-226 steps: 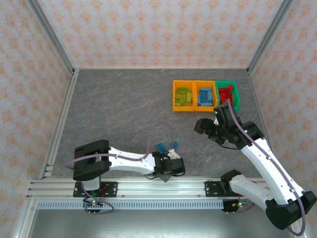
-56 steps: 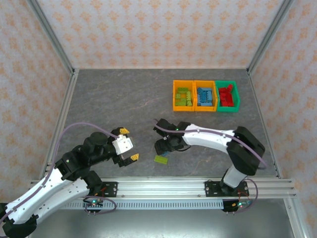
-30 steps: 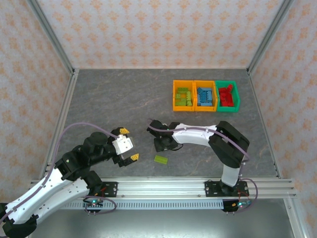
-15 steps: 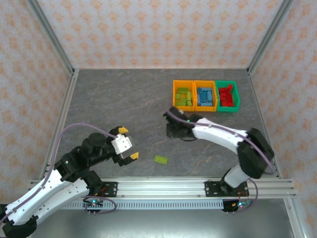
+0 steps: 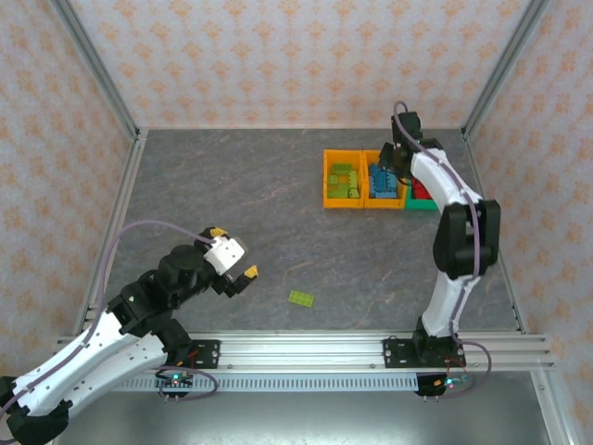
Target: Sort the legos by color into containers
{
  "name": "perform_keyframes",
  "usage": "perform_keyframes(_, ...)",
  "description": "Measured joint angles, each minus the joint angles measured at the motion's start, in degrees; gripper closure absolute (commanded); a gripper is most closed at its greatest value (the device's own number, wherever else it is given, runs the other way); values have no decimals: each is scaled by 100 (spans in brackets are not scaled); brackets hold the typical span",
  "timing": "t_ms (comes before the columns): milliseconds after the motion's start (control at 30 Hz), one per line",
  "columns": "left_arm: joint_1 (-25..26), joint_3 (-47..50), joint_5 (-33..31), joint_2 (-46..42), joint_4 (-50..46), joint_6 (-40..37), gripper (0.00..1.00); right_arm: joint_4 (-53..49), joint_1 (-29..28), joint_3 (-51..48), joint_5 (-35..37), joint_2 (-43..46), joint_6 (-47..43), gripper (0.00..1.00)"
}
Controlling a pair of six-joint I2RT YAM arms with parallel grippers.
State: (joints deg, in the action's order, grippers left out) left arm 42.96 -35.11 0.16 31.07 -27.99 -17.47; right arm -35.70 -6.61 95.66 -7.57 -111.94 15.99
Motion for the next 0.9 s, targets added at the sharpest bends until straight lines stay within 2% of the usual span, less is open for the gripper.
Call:
perform_keyframes(100,-33,-9,-190,101,42,208,0,-232,39,505,-157,-529,-46,48)
perform_keyframes(233,-280,-92,-522,323,101,713,0,-575,2,599,-321,-540,-61,45)
perform_keyframes(333,-337,-520,-745,743,-26,1220,0,-728,-11,492,-439,-249,-31,44)
perform_keyframes(433,-337,-1134,-826,1294,-280,2041,1,-774,-11,-133,-680,614,72,39)
perform_keyframes(567,-299,-1572,-577,1985,-645,3327,7,-903,-72,-1132,-1233,2295,219,33)
perform_keyframes(667,-33,-1585,-361,2352,-883,4070,8,-1104,-247,-1534,-1576,3268,243,30)
perform_keyframes(733,518,-1580,-573,2586,-942,4634,9,-1038,-334,-1873,-1762,3757,256,28)
perform_keyframes(833,1574,-1574,-546,3211,-824,5322,8,-1582,-365,-2487,-1814,4478,256,25)
perform_keyframes(900,1921,-1550,-501,3687,-688,5619,7,-1851,-363,-2651,-1794,4754,247,21)
